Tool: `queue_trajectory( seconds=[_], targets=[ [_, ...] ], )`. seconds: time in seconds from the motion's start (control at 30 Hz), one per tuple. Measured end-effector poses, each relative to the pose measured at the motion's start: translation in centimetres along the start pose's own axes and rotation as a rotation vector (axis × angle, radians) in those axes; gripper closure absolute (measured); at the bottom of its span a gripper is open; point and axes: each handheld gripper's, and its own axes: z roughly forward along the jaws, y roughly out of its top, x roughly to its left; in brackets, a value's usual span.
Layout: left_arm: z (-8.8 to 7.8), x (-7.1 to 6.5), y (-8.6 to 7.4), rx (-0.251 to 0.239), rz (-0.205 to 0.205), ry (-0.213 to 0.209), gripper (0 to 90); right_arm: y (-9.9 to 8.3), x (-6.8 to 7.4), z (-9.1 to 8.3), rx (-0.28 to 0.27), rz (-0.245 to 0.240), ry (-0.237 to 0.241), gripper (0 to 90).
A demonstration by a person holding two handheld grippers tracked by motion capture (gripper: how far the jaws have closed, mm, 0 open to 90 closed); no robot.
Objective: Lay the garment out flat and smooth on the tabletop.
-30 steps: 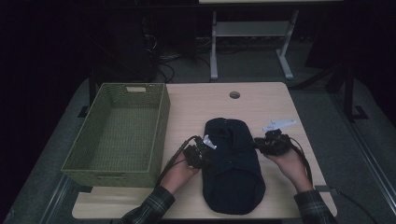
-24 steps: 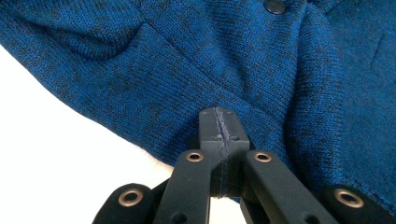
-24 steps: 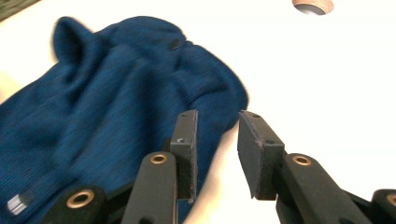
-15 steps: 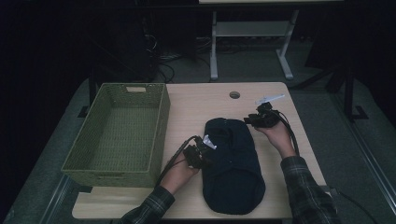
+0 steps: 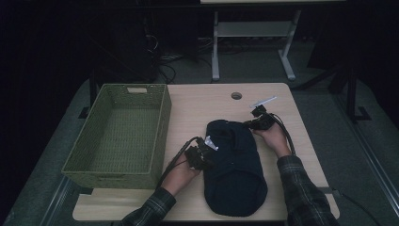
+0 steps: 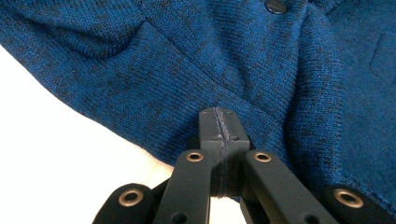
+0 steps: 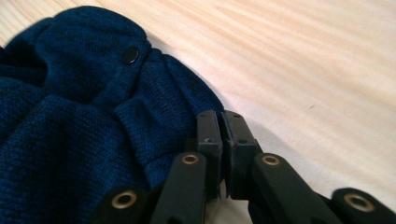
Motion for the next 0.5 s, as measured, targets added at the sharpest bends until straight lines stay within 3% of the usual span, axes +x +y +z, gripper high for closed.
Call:
queue_trajectory(
  seconds=[0.17,0.4,0.5],
  targets=[
    [0.0,0.1,0.0,-0.004,-0.006,-0.009,90.0,0.3,-0.3,-0.3,-0.034,-0.035,-0.102,87.9],
    [0.0,0.1,0.0,-0.003,-0.002,-0.009,90.0,0.7,-1.3,0.5,-0.034,-0.037,-0.138,87.8],
    [0.0,0.2,0.0,-0.005,-0.003,-0.013,90.0,0.9,-0.7,0.0,-0.034,-0.042,-0.134,77.1]
  ],
)
